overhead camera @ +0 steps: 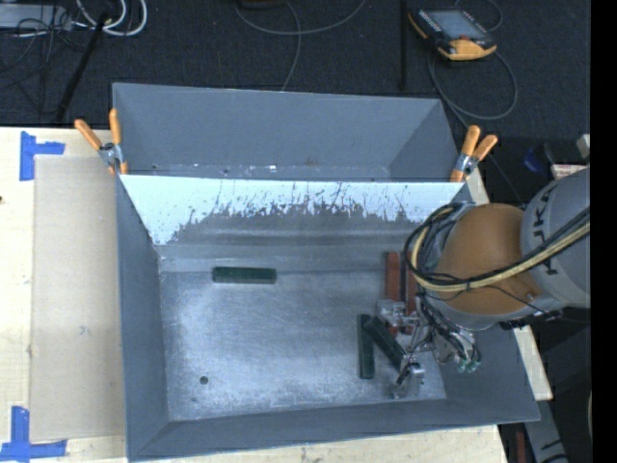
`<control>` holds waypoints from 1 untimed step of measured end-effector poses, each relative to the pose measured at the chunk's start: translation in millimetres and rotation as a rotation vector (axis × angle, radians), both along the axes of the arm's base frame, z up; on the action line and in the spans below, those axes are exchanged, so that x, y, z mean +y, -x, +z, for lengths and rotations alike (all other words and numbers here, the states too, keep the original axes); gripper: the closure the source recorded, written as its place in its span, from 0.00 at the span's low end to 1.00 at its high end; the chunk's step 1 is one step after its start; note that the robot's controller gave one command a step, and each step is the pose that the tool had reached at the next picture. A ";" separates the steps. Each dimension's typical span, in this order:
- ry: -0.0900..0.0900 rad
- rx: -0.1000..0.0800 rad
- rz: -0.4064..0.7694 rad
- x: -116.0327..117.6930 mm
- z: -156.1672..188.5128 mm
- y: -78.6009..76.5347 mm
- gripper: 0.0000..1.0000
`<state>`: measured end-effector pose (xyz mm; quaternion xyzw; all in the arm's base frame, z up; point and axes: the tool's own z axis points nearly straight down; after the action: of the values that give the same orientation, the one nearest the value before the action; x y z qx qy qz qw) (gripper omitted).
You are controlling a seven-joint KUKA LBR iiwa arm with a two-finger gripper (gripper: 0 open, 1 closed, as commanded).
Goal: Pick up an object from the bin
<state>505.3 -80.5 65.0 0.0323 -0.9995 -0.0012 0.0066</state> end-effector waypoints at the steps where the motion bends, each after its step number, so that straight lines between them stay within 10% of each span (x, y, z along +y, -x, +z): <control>1: 0.002 -0.011 0.003 0.3 4.1 -4.3 1.00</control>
Offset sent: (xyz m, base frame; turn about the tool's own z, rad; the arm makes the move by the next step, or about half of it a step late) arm 0.0000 0.0000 0.0000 0.0000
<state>509.7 -80.2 69.1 0.0340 -0.9994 -0.0002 0.0011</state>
